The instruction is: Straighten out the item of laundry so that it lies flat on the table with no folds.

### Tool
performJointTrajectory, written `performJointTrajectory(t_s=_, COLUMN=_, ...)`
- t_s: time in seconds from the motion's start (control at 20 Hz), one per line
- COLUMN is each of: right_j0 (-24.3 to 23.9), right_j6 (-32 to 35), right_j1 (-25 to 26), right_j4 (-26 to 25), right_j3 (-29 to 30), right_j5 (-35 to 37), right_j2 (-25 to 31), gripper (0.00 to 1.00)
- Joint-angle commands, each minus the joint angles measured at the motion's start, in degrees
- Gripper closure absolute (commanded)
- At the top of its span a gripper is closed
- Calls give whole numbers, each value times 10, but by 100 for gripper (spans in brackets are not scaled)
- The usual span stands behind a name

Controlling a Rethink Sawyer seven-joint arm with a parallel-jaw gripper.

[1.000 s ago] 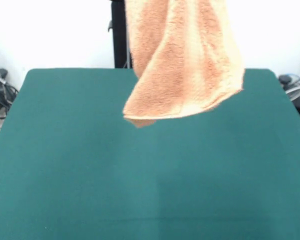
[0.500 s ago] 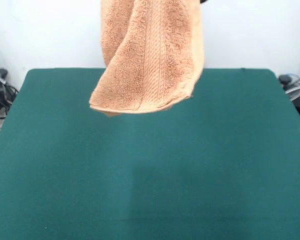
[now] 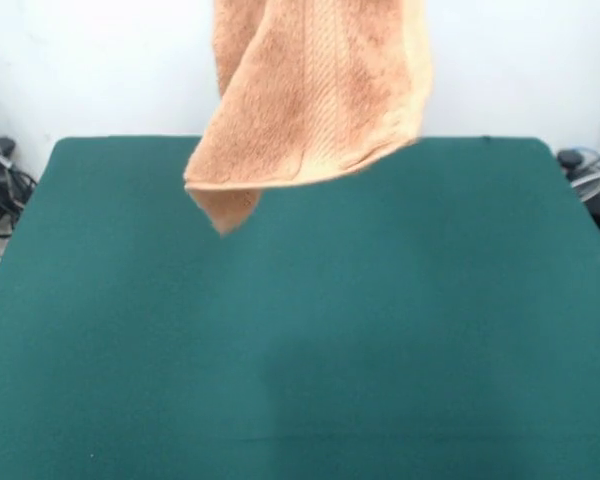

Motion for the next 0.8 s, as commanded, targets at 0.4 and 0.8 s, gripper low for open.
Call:
performJointTrajectory(t_s=0.4, right_j0=-13, right_j6=139, right_j1=46, right_j4=46, right_j3=71, right_j5=-168, right_j2=21, gripper=100)
performJointTrajectory(t_s=0.8, right_j0=-12, right_j6=146, right_j1=87, right_j4=76, right_j3=93, right_j5=-228, right_j2=32, gripper=100)
